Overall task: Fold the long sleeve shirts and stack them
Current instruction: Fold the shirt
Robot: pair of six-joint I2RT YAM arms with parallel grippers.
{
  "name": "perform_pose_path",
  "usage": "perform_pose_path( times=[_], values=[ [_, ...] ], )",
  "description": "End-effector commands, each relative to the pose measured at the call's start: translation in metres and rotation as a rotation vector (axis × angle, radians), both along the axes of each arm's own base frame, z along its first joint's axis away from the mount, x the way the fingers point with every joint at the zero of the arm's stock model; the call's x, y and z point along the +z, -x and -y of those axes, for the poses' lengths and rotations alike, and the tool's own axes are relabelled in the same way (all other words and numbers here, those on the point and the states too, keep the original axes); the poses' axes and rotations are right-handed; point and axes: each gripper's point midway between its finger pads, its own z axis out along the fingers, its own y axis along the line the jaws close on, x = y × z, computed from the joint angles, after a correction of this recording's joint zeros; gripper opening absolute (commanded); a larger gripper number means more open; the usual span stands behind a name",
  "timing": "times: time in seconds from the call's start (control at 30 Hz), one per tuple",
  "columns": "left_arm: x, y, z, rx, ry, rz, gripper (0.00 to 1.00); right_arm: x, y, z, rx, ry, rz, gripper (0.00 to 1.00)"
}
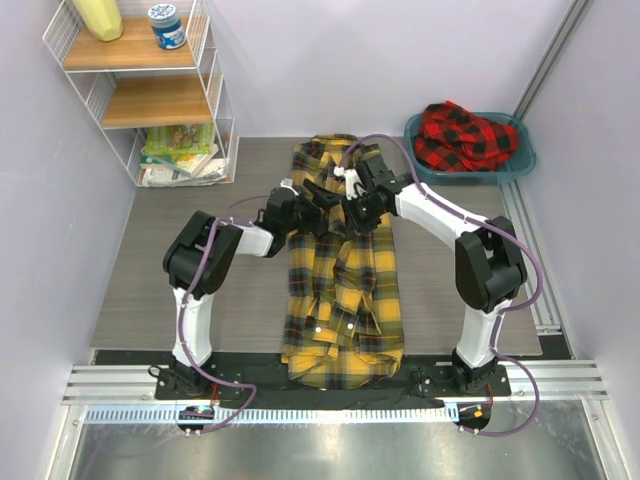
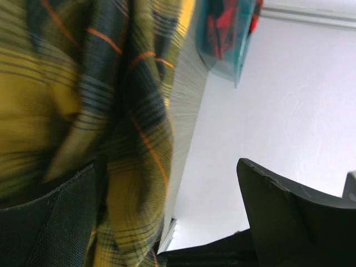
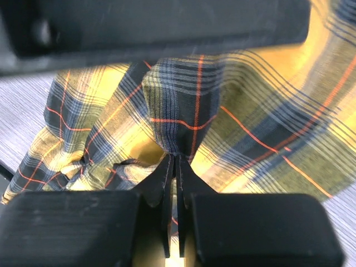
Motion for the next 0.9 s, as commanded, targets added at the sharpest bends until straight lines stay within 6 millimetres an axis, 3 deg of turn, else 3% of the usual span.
perform_pose_path(
  times=[0.0,0.13,0.17,0.23,0.27,0.33,0.37,0.47,0.5,0.57,0.63,0.67,0.73,0.77,0.87],
  values=[
    [0.025,-0.012,-0.027,-0.001,-0.058,0.069,0.99,0.014,-0.013,-0.018,0.013,-0.045,0.048,0.16],
    [0.012,-0.012,-0.064,-0.007,-0.158,0.055,0.99,0.028,-0.011,-0.013,0.017,-0.061,0.057,0.38],
    [0.016,-0.011,-0.07,-0.014,-0.173,0.064,1.0,0.037,-0.008,-0.01,0.017,-0.075,0.06,0.48],
    [0.013,-0.008,-0.088,-0.043,-0.248,0.084,1.0,0.048,-0.006,0.001,-0.003,-0.122,0.041,0.51],
    [0.033,-0.007,-0.094,-0.049,-0.27,0.145,1.0,0.056,-0.001,0.009,-0.019,-0.145,0.029,0.52],
    [0.037,0.004,-0.105,-0.137,-0.407,0.224,1.0,0.061,0.004,0.019,-0.043,-0.194,-0.006,0.54],
    [0.053,0.005,-0.104,-0.195,-0.457,0.29,1.0,0.056,0.005,0.034,-0.087,-0.204,-0.034,0.55],
    [0.073,0.036,-0.107,-0.399,-0.614,0.447,1.0,0.045,0.014,0.061,-0.166,-0.226,-0.099,0.54],
    [0.089,0.05,-0.102,-0.456,-0.656,0.532,1.0,0.039,0.017,0.067,-0.183,-0.231,-0.129,0.53],
    [0.082,0.083,-0.105,-0.657,-0.834,0.628,1.0,0.026,0.034,0.072,-0.19,-0.243,-0.206,0.49],
    [0.088,0.125,-0.088,-0.819,-0.921,0.759,0.97,0.023,0.042,0.077,-0.201,-0.253,-0.229,0.49],
    [0.074,0.156,-0.079,-0.974,-0.982,0.839,0.93,0.016,0.048,0.078,-0.201,-0.253,-0.245,0.49],
    [0.073,0.186,-0.07,-1.083,-1.038,0.946,0.87,0.013,0.054,0.078,-0.199,-0.26,-0.26,0.49],
    [0.062,0.211,-0.061,-1.196,-1.089,0.999,0.8,0.009,0.058,0.079,-0.201,-0.257,-0.274,0.49],
    [0.046,0.253,-0.04,-1.365,-1.112,1.073,0.69,0.005,0.065,0.084,-0.204,-0.27,-0.303,0.49]
  ],
)
